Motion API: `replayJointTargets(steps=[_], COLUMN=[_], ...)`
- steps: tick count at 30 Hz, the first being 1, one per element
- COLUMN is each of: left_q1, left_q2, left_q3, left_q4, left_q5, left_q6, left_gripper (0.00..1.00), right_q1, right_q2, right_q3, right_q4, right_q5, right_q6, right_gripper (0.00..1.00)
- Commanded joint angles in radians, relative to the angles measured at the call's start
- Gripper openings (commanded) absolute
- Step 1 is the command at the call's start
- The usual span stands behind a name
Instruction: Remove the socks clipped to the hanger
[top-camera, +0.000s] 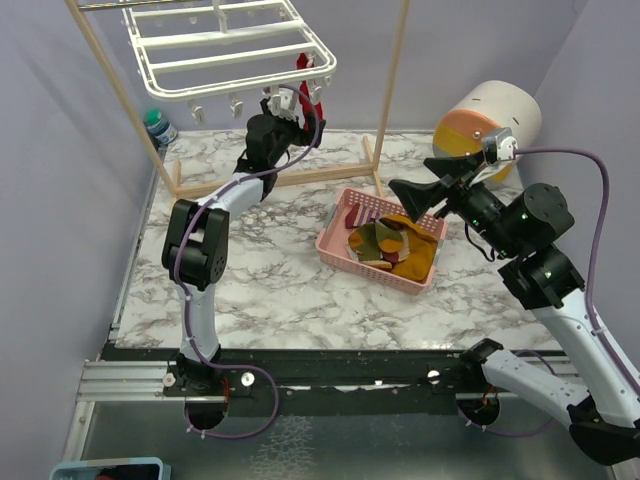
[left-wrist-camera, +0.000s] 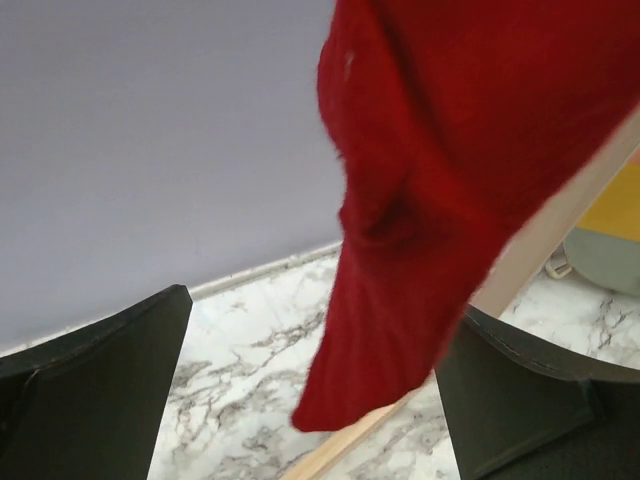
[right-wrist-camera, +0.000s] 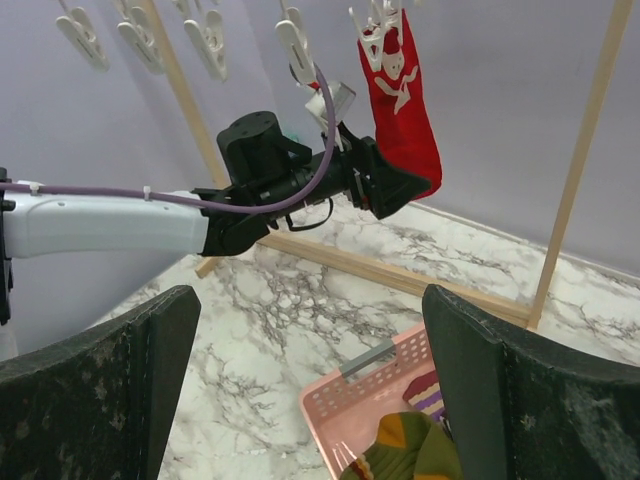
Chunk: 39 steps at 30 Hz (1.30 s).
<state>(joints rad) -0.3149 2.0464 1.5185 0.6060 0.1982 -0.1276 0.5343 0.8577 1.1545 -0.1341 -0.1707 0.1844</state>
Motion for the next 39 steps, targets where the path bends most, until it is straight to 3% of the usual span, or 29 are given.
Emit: replayJointTargets(steps=[1, 4, 6, 9, 10, 11, 12, 25, 32, 39], left_q1=[0.006, 0.014, 0.022, 0.033, 0.035, 0.036, 0.036, -0.016, -0.024, -0.023], left_q2=[0.018, 0.027, 0.040, 0.069, 0.074, 0.076, 0.070, -0.263, -0.467, -0.615], left_q3=[0.054, 0.067, 0.090, 0.140, 0.152, 0.155, 0.144, -0.241, -0.436, -0.524], left_q4=[0.081, 0.113, 0.133, 0.136, 0.136, 0.136, 0.136, 0.144, 0.136, 0.065], left_q5=[0.054, 0.096, 0.160, 0.274, 0.309, 0.335, 0.347, 0.623, 0.660, 0.703], left_q6=[-0.052, -0.084, -0.114, -0.173, -0.191, -0.210, -0.227, -0.267, -0.286, -0.289], left_gripper=[0.99, 0.99, 0.91, 0.61, 0.41, 0.15, 0.00, 0.00, 0.00, 0.00], right_q1=[-0.005, -0.005, -0.005, -0.005, -0.005, -0.005, -0.005, -0.027, -0.167, -0.272], right_q2=[0.023, 0.047, 0.059, 0.075, 0.080, 0.084, 0.089, 0.213, 0.309, 0.475], right_q3=[0.000, -0.003, -0.003, -0.007, -0.007, -0.007, -0.006, 0.022, 0.007, 0.031], right_q4=[0.053, 0.064, 0.072, 0.085, 0.089, 0.093, 0.095, 0.226, 0.436, 0.725], right_q5=[-0.043, -0.052, -0.057, -0.059, -0.057, -0.053, -0.047, -0.067, -0.294, -0.542], right_q6=[0.016, 0.024, 0.027, 0.031, 0.030, 0.027, 0.025, 0.008, 0.138, 0.338], right_gripper=[1.00, 1.00, 1.00, 1.00, 1.00, 1.00, 1.00, 1.00, 1.00, 1.00])
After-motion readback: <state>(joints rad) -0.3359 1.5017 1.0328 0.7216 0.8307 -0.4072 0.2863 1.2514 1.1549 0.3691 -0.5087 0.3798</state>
